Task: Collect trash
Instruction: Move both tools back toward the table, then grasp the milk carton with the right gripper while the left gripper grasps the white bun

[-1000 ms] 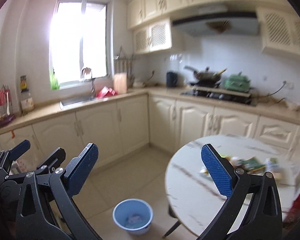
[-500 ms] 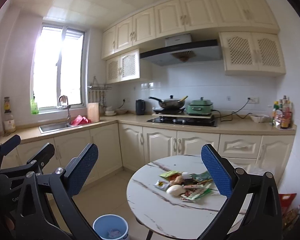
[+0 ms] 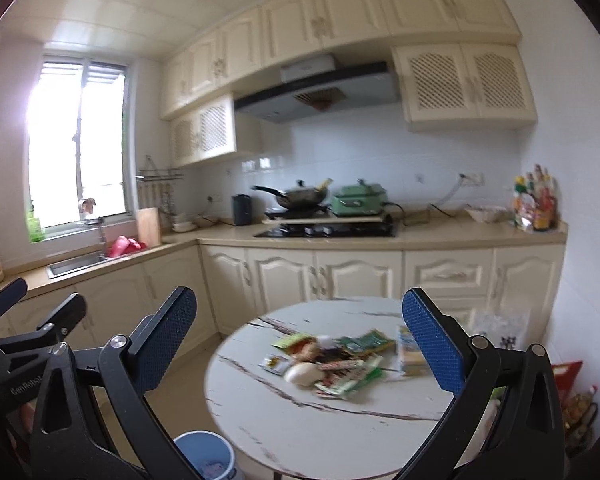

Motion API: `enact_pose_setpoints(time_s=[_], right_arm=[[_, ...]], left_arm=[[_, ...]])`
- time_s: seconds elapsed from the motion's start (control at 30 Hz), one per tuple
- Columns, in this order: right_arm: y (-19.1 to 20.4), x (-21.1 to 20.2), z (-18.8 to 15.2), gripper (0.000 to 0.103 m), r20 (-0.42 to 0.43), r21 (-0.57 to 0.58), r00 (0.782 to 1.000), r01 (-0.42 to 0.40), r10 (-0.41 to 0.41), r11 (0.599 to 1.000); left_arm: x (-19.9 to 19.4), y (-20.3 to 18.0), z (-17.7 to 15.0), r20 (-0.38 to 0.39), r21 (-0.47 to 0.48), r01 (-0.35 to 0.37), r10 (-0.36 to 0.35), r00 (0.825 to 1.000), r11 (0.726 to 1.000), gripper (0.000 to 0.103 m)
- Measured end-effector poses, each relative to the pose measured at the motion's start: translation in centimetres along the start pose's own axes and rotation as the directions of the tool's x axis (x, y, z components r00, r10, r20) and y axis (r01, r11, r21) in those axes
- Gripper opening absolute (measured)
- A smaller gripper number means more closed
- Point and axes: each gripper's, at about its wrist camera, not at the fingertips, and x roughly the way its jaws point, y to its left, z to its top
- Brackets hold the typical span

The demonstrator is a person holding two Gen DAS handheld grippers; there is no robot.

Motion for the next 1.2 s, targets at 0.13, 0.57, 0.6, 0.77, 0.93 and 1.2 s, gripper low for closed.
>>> enact_pose_setpoints(time_s=[0.13,0.57,0.6,0.77,0.93,1.2], right_arm=[[-4.3,3.0,-1.3,0.103,-0.067,0.043,0.995,0.081,-0.078,0.996],[-15.5,14.7,-8.8,0.103,-0.369,0.102,0.91,0.245,-0.192,0.964],[-16.1,15.5,-9.4,0.103,-0.39,0.1,0.9,0.252,-0.195,0.963],[-18.5,18.9,-12.0,0.103,-0.472,0.089,0.858,0.276,-0.203,0.957],[-20.1,21.5,-12.9,0.103,-0.51,0.083,0.838,0.271,-0.192,0.959],[-20.7,26.1,-13.1,0.103,-0.544,0.063,0.825,0.221,-0.152,0.973]], left_arm=[[5.7,-1.0,0.3,-0.109,-0.001,0.049,-0.049,0.993,0.999,0.102],[24.1,-11.4,-2.3,-0.422,0.096,0.31,-0.243,0.873,0.946,0.102],[25.9,-12.2,-2.1,-0.44,0.102,0.316,-0.243,0.865,0.943,0.102],[35.0,-15.2,-1.5,-0.512,0.107,0.372,-0.269,0.816,0.922,0.1],[39.5,-16.9,-2.9,-0.558,0.112,0.411,-0.285,0.779,0.905,0.089],[42.7,-18.2,-3.2,-0.605,0.045,0.516,-0.387,0.695,0.856,0.057]])
